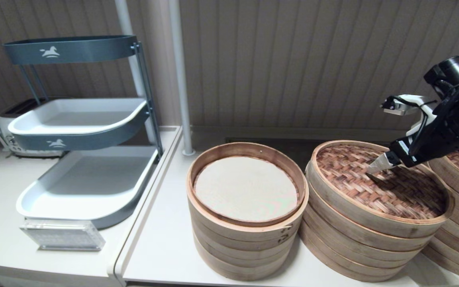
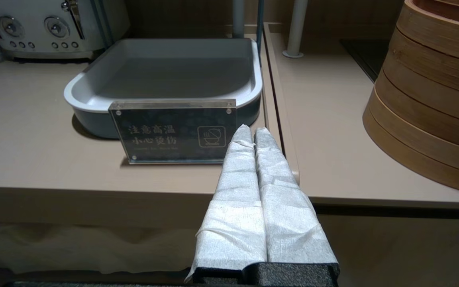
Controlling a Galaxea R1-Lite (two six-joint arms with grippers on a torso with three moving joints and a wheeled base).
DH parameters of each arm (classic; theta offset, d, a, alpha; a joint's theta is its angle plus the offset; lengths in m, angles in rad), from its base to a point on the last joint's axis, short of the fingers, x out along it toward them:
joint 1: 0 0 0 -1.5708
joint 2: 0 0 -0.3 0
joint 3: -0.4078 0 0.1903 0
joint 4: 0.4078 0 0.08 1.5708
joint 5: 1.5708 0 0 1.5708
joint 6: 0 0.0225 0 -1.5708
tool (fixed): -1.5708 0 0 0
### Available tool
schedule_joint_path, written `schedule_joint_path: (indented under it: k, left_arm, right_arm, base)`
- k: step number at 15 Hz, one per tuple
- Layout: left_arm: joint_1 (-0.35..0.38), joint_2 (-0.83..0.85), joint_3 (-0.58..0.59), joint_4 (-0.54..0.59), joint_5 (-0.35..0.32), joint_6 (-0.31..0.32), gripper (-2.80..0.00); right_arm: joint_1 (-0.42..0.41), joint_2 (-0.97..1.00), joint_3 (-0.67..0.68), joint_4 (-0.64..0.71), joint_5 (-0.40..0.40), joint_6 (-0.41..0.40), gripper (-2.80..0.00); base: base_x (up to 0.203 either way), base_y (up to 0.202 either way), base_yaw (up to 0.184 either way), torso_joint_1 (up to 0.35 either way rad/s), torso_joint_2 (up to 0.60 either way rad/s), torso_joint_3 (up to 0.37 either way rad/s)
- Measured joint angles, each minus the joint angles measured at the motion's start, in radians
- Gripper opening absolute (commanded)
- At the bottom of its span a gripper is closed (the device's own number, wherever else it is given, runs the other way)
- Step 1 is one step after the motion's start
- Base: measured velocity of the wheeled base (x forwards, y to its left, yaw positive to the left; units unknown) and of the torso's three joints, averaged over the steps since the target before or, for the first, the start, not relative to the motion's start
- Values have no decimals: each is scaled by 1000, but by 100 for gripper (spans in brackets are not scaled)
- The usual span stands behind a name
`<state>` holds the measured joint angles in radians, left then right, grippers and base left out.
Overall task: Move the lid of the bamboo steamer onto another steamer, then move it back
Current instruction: Pick up the steamer
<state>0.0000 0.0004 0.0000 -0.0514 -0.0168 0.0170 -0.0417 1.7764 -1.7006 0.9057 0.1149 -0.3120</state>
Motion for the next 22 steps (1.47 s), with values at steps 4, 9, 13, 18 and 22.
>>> schedule_joint_path:
  k: [4,9,13,18,22]
  left_arm:
    - [0,0,0,0,0,0,-280]
    - [0,0,0,0,0,1,-280]
    - [0,0,0,0,0,1,-280]
    - [0,0,0,0,0,1,-280]
    - [0,0,0,0,0,1,-280]
  right_arm:
    - [7,23,-16,-1,-2,0,0]
    - [22,49,-40,-2,-2,1,0]
    - [29,55,-35,-2,-2,4,0]
    - [35,56,-29,-3,-3,4,-280]
    - [36,56,-28,0,0,6,-280]
  base:
    - [0,0,0,0,0,0]
    - [0,0,0,0,0,0]
    - [0,0,0,0,0,0]
    - [0,0,0,0,0,0]
    - [0,0,0,0,0,0]
